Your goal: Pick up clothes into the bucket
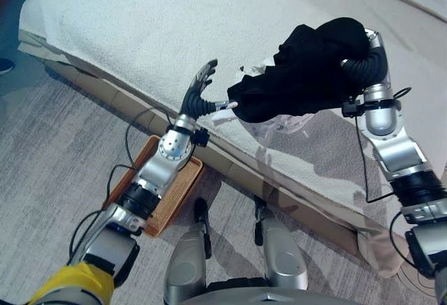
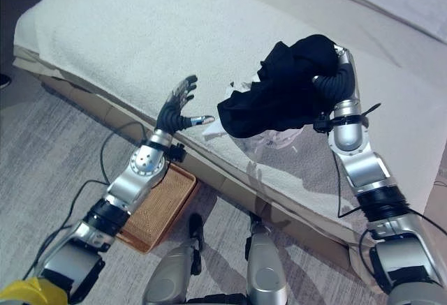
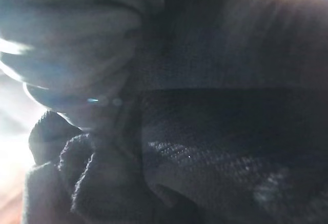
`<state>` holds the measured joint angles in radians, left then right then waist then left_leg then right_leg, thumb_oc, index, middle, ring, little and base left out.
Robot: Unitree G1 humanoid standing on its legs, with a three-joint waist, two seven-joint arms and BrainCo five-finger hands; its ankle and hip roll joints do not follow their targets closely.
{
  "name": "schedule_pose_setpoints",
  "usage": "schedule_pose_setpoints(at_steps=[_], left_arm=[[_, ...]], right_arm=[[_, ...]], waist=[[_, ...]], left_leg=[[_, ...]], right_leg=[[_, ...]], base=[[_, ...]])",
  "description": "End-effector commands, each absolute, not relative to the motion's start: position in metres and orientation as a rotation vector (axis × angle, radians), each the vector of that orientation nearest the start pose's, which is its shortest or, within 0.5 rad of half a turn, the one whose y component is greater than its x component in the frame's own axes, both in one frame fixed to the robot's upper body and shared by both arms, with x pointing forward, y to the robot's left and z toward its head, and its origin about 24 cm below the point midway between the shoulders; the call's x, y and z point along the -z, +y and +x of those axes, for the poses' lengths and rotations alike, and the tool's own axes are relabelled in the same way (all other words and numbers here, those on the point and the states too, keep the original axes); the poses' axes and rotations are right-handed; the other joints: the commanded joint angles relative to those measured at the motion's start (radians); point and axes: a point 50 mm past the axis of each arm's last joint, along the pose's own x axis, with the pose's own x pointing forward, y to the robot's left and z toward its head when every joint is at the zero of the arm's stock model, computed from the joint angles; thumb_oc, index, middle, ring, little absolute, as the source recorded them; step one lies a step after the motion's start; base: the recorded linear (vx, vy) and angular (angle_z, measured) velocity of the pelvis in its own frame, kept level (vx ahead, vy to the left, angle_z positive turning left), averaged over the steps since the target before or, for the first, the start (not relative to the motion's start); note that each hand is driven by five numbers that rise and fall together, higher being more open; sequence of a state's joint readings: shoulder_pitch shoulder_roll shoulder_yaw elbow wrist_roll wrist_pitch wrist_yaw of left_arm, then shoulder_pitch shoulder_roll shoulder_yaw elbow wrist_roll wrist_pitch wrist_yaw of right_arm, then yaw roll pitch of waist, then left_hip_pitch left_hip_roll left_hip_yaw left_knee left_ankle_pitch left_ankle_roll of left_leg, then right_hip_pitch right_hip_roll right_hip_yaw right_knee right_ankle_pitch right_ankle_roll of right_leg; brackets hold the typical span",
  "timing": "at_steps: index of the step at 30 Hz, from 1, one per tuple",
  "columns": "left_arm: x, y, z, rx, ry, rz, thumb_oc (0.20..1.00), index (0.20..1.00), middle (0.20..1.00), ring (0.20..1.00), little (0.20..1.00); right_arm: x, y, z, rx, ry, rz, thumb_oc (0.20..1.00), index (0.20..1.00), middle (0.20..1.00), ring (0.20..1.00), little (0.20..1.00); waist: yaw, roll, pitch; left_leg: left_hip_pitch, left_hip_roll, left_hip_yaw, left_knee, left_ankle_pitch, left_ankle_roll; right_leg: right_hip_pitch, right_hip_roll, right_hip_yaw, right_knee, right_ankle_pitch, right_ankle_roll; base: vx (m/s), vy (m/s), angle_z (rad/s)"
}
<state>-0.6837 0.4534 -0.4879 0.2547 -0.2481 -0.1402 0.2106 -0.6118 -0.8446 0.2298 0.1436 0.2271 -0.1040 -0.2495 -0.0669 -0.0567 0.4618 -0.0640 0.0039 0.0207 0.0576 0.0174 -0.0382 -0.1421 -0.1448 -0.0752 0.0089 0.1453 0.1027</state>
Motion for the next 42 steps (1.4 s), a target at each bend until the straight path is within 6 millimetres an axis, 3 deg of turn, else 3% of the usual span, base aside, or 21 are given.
schedule_pose_setpoints(at_steps=[1, 5, 12, 25, 26, 28, 29, 30, 31, 32, 33, 35, 36, 37, 38, 41, 42], left_arm=[[-0.153, 0.094, 0.338, 0.351, -0.435, 0.445, 1.0, 1.0, 1.0, 1.0, 1.0], [-0.163, 0.077, 0.345, 0.418, -0.453, 0.515, 1.0, 1.0, 1.0, 1.0, 1.0], [-0.158, 0.051, 0.349, 0.498, -0.42, 0.558, 1.0, 1.0, 1.0, 1.0, 1.0], [-0.136, -0.004, 0.337, 0.728, -0.278, 0.445, 1.0, 1.0, 1.0, 1.0, 1.0], [-0.135, -0.012, 0.333, 0.779, -0.252, 0.4, 0.862, 0.862, 0.862, 0.862, 0.862], [-0.133, -0.014, 0.331, 0.793, -0.238, 0.371, 0.263, 0.263, 0.263, 0.263, 0.263], [-0.129, -0.015, 0.329, 0.815, -0.202, 0.321, 0.2, 0.2, 0.2, 0.2, 0.2], [-0.129, -0.015, 0.329, 0.816, -0.202, 0.321, 0.2, 0.2, 0.2, 0.2, 0.2], [-0.127, -0.013, 0.328, 0.816, -0.189, 0.299, 0.2, 0.2, 0.2, 0.2, 0.2], [-0.125, -0.011, 0.328, 0.812, -0.173, 0.279, 0.2, 0.2, 0.2, 0.2, 0.2], [-0.12, -0.004, 0.329, 0.801, -0.15, 0.265, 0.2, 0.2, 0.2, 0.2, 0.2], [-0.118, -0.001, 0.33, 0.79, -0.142, 0.273, 0.2, 0.2, 0.2, 0.2, 0.2], [-0.115, 0.004, 0.331, 0.772, -0.132, 0.274, 0.2, 0.2, 0.2, 0.2, 0.2], [-0.112, 0.01, 0.332, 0.754, -0.122, 0.28, 0.2, 0.2, 0.2, 0.2, 0.2], [-0.107, 0.023, 0.336, 0.713, -0.106, 0.294, 0.2, 0.2, 0.2, 0.2, 0.2], [-0.103, 0.031, 0.337, 0.69, -0.093, 0.304, 0.2, 0.2, 0.2, 0.2, 0.2], [-0.099, 0.045, 0.339, 0.644, -0.081, 0.314, 0.2, 0.2, 0.2, 0.2, 0.2]], right_arm=[[-0.255, -0.212, 0.318, -0.123, -0.643, -0.511, 0.2, 0.2, 0.2, 0.2, 0.2], [-0.266, -0.191, 0.313, -0.323, -0.631, -0.534, 0.2, 0.2, 0.2, 0.2, 0.2], [-0.27, -0.162, 0.301, -0.544, -0.645, -0.5, 0.2, 0.2, 0.2, 0.2, 0.2], [-0.259, -0.137, 0.291, -0.741, -0.589, -0.406, 0.2, 0.2, 0.2, 0.2, 0.2], [-0.259, -0.134, 0.29, -0.752, -0.595, -0.379, 0.2, 0.2, 0.2, 0.2, 0.2], [-0.259, -0.134, 0.29, -0.745, -0.599, -0.376, 0.2, 0.2, 0.2, 0.2, 0.2], [-0.258, -0.136, 0.291, -0.718, -0.609, -0.352, 0.2, 0.2, 0.2, 0.2, 0.2], [-0.258, -0.136, 0.291, -0.717, -0.609, -0.352, 0.2, 0.2, 0.2, 0.2, 0.2], [-0.257, -0.137, 0.291, -0.707, -0.614, -0.345, 0.307, 0.307, 0.307, 0.307, 0.307], [-0.256, -0.138, 0.291, -0.691, -0.617, -0.336, 0.558, 0.558, 0.558, 0.558, 0.558], [-0.253, -0.144, 0.293, -0.644, -0.619, -0.313, 0.667, 0.667, 0.667, 0.667, 0.667], [-0.252, -0.146, 0.293, -0.622, -0.625, -0.298, 0.711, 0.711, 0.711, 0.711, 0.711], [-0.25, -0.149, 0.293, -0.594, -0.623, -0.275, 0.881, 0.881, 0.881, 0.881, 0.881], [-0.246, -0.152, 0.293, -0.572, -0.618, -0.249, 1.0, 1.0, 1.0, 1.0, 1.0], [-0.243, -0.158, 0.294, -0.528, -0.619, -0.202, 1.0, 1.0, 1.0, 1.0, 1.0], [-0.239, -0.163, 0.293, -0.502, -0.612, -0.168, 1.0, 1.0, 1.0, 1.0, 1.0], [-0.233, -0.169, 0.293, -0.459, -0.604, -0.116, 1.0, 1.0, 1.0, 1.0, 1.0]], waist=[[-0.007, -0.036, -0.189], [-0.011, -0.035, -0.218], [-0.02, -0.033, -0.246], [-0.03, -0.026, -0.264], [-0.033, -0.023, -0.267], [-0.034, -0.022, -0.269], [-0.037, -0.018, -0.273], [-0.037, -0.019, -0.273], [-0.038, -0.017, -0.274], [-0.038, -0.016, -0.275], [-0.038, -0.014, -0.276], [-0.038, -0.013, -0.275], [-0.038, -0.012, -0.276], [-0.036, -0.011, -0.276], [-0.033, -0.01, -0.276], [-0.032, -0.01, -0.278], [-0.029, -0.008, -0.278]], left_leg=[[-0.043, -0.012, -0.014, 0.025, -0.025, -0.014], [-0.009, -0.003, -0.011, 0.023, -0.034, -0.02], [0.013, 0.007, -0.015, 0.011, -0.034, -0.026], [0.027, 0.013, -0.03, 0.002, -0.026, -0.03], [0.03, 0.013, -0.032, -0.001, -0.025, -0.031], [0.032, 0.013, -0.032, -0.002, -0.025, -0.031], [0.035, 0.013, -0.032, -0.004, -0.025, -0.031], [0.035, 0.013, -0.032, -0.005, -0.025, -0.031], [0.036, 0.013, -0.032, -0.005, -0.025, -0.031], [0.037, 0.013, -0.033, -0.006, -0.025, -0.03], [0.039, 0.013, -0.035, -0.008, -0.024, -0.031], [0.038, 0.013, -0.036, -0.008, -0.024, -0.03], [0.038, 0.013, -0.037, -0.008, -0.024, -0.03], [0.038, 0.013, -0.038, -0.009, -0.023, -0.029], [0.037, 0.013, -0.04, -0.01, -0.023, -0.029], [0.037, 0.013, -0.041, -0.009, -0.023, -0.029], [0.038, 0.012, -0.044, -0.008, -0.025, -0.028]], right_leg=[[0.036, 0.004, -0.026, 0.056, -0.107, 0.048], [0.071, 0.011, -0.031, 0.055, -0.12, 0.045], [0.096, 0.017, -0.034, 0.044, -0.129, 0.042], [0.125, 0.019, -0.047, 0.032, -0.138, 0.037], [0.129, 0.019, -0.049, 0.029, -0.139, 0.037], [0.131, 0.019, -0.051, 0.028, -0.139, 0.037], [0.133, 0.019, -0.052, 0.025, -0.138, 0.037], [0.133, 0.019, -0.052, 0.025, -0.138, 0.037], [0.133, 0.018, -0.052, 0.025, -0.138, 0.037], [0.135, 0.018, -0.053, 0.023, -0.138, 0.037], [0.136, 0.019, -0.053, 0.024, -0.138, 0.036], [0.136, 0.018, -0.055, 0.024, -0.138, 0.036], [0.137, 0.018, -0.056, 0.024, -0.14, 0.035], [0.139, 0.018, -0.059, 0.023, -0.14, 0.034], [0.141, 0.018, -0.061, 0.023, -0.141, 0.034], [0.142, 0.017, -0.063, 0.023, -0.142, 0.034], [0.144, 0.016, -0.063, 0.023, -0.143, 0.033]], base=[[0.07, -0.023, -0.02], [0.07, -0.02, -0.01], [0.03, -0.013, 0.01], [0.0, -0.003, 0.01], [0.0, -0.003, 0.11], [0.01, -0.002, 0.08], [0.0, 0.0, 0.0], [0.0, 0.0, 0.0], [0.0, 0.0, 0.0], [0.0, 0.0, 0.0], [0.0, 0.0, 0.0], [0.0, 0.0, 0.0], [0.0, 0.0, 0.0], [0.0, 0.0, 0.0], [0.0, 0.0, 0.0], [0.0, 0.0, 0.0], [0.0, 0.0, 0.0]])
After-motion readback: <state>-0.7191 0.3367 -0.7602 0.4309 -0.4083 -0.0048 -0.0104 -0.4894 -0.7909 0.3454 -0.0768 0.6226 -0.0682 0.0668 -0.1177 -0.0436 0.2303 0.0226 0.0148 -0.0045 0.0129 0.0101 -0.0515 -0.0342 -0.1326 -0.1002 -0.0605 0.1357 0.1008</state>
